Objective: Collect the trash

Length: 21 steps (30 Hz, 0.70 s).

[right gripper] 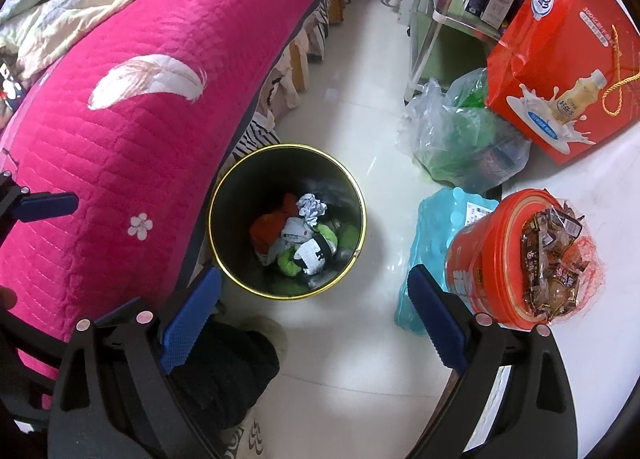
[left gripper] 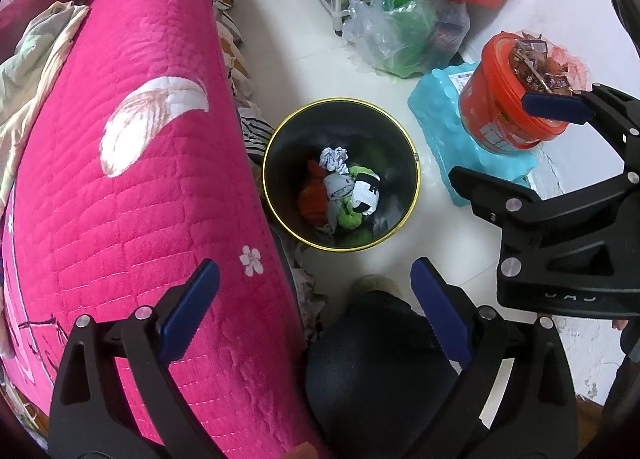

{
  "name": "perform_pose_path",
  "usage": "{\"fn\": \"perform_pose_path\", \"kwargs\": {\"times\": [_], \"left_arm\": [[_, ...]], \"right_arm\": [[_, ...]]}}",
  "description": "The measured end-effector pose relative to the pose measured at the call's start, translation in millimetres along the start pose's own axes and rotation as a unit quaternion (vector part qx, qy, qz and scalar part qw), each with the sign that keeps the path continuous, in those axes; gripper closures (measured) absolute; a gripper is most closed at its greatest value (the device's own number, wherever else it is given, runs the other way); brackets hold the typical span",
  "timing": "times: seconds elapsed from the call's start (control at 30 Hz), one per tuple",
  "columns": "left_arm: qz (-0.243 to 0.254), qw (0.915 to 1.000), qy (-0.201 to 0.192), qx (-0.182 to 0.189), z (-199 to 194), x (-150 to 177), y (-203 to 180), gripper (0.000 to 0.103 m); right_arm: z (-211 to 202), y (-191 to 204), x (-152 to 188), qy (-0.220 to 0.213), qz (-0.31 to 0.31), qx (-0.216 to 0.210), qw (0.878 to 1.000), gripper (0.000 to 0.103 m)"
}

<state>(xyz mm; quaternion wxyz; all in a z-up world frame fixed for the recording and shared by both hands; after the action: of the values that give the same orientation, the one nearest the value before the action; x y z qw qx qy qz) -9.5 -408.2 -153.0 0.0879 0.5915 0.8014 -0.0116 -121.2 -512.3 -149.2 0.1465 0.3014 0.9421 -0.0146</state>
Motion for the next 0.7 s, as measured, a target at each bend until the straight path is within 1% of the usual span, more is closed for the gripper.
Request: {"fn": "perform_pose_path", "kwargs": {"times": [0.3, 0.7], "left_arm": [[0.000, 1.0000, -0.001, 0.003, -2.4, -0.1, -1.1, 0.009], [-0.003, 0.9999, 0.010, 0.008, 6.9, -3.3, 1.5, 0.007]], "right_arm": [[-4.5, -3.5, 3.6, -0.001, -0.001, 0.011, 1.000, 0.012], [8.5, -8.3, 2.5, 0.011, 0.008, 0.014, 1.000, 0.012]]}}
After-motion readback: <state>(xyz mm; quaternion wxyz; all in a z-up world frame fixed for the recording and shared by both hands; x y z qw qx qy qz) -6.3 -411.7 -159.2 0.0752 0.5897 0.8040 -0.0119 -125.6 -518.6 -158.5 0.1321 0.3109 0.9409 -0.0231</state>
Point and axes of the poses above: each gripper's, at about its wrist camera, not at the fingertips, and z roughly the way its jaws point, y to its left, x to its underside, the point moved 3 cm from there along z, roughly the way its jaws point, and after that the axes turned 10 degrees about z, right-handed, at the moved point
